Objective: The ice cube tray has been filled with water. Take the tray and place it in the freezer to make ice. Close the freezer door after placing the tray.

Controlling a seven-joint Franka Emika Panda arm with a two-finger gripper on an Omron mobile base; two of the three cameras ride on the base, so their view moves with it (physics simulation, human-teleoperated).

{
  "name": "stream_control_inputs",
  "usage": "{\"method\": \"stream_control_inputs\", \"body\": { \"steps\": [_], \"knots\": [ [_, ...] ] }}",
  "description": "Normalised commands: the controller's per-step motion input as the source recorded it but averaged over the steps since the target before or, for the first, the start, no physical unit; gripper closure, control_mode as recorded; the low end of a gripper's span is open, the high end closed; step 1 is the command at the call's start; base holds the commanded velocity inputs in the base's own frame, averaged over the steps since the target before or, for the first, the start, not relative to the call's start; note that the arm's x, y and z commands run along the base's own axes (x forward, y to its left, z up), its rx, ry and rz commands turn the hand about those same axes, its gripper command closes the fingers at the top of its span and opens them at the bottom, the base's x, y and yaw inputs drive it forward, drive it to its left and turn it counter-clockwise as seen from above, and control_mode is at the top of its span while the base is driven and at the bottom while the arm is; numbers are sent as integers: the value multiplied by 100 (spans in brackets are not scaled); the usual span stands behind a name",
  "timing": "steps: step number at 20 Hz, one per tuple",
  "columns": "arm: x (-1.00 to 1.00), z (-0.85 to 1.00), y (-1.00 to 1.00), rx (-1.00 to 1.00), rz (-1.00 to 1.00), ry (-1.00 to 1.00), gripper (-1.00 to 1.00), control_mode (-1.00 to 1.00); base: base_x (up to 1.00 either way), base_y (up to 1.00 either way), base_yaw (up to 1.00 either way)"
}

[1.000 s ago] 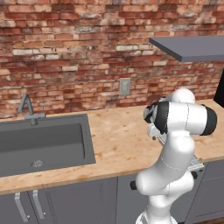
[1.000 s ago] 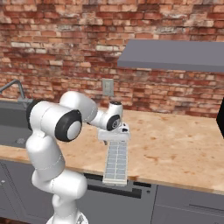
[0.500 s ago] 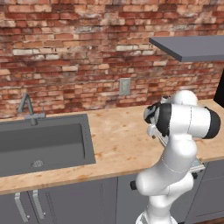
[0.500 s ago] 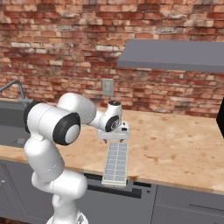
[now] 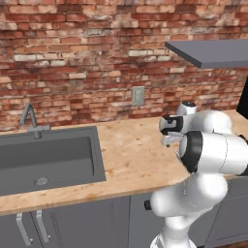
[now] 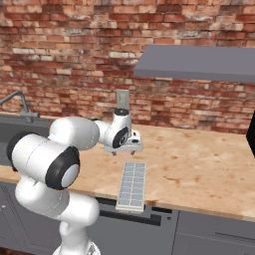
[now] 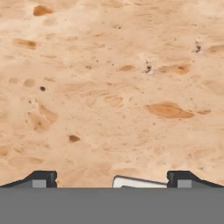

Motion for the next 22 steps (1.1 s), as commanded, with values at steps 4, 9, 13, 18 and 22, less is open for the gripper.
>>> {"method": "stream_control_inputs", "body": {
  "steps": [4,9,13,18,22],
  "knots": [
    [-41,64,17,0,-9,-21,-100,-100,0,0,0],
    [-33,64,7,1,-13,-14,-100,-100,0,0,0],
    [-41,48,0,10,-19,-2,-100,-100,0,0,0],
    [-48,35,0,15,-32,0,-100,-100,0,0,0],
    [-36,39,0,15,-38,0,-100,-100,0,0,0]
  ]
}}
